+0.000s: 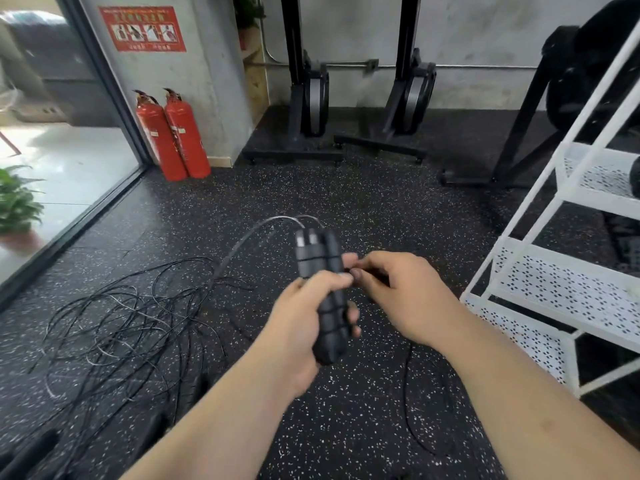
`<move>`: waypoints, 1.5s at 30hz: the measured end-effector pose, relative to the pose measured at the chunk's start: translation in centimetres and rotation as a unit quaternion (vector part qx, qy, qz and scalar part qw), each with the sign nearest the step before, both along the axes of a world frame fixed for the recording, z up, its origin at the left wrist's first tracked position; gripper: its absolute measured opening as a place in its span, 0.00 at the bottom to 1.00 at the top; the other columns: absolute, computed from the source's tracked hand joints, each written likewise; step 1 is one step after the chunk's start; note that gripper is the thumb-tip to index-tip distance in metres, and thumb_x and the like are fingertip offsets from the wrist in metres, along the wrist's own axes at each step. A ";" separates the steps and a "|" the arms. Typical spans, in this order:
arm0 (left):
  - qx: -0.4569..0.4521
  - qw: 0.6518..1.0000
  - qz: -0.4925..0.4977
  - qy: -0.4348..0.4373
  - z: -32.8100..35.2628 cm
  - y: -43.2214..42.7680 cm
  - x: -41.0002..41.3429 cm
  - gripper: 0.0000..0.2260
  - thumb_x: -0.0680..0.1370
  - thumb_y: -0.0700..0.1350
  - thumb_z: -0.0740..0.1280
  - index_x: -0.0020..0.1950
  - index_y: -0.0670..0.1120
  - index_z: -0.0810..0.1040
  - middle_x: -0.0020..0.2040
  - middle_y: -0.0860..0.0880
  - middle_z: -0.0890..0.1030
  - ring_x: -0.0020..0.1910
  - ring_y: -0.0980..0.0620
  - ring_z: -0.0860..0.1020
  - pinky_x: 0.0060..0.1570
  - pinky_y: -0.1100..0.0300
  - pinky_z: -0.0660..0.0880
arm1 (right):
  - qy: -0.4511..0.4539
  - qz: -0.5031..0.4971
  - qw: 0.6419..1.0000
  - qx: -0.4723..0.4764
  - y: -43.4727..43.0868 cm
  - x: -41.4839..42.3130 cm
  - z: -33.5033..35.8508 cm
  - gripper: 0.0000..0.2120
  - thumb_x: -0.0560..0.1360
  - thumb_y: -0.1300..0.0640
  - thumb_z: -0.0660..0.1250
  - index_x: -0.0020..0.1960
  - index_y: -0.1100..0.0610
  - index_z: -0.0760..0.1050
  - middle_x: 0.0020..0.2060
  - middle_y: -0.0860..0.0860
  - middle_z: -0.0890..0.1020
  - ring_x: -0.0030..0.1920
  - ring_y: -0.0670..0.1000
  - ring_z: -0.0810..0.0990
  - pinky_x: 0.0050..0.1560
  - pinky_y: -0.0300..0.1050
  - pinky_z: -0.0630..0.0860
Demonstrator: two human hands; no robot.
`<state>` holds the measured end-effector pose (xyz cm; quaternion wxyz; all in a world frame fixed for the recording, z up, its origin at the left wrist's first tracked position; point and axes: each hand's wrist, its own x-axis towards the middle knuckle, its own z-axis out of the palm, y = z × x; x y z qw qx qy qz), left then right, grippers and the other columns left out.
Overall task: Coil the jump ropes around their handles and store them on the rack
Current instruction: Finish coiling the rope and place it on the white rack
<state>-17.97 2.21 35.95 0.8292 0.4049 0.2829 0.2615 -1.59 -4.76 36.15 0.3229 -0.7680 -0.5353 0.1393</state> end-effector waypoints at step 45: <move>-0.060 0.996 0.062 -0.029 0.8 1.8 -0.1 0.18 0.79 0.41 0.68 0.69 0.43 0.82 0.62 0.44 0.86 0.36 0.52 0.76 0.38 0.54 0.76 | 0.044 0.028 0.997 -0.050 0.0 0.0 -0.1 0.09 0.83 0.43 0.67 0.48 0.45 0.81 0.34 0.48 0.84 0.34 0.47 0.83 0.39 0.51 0.80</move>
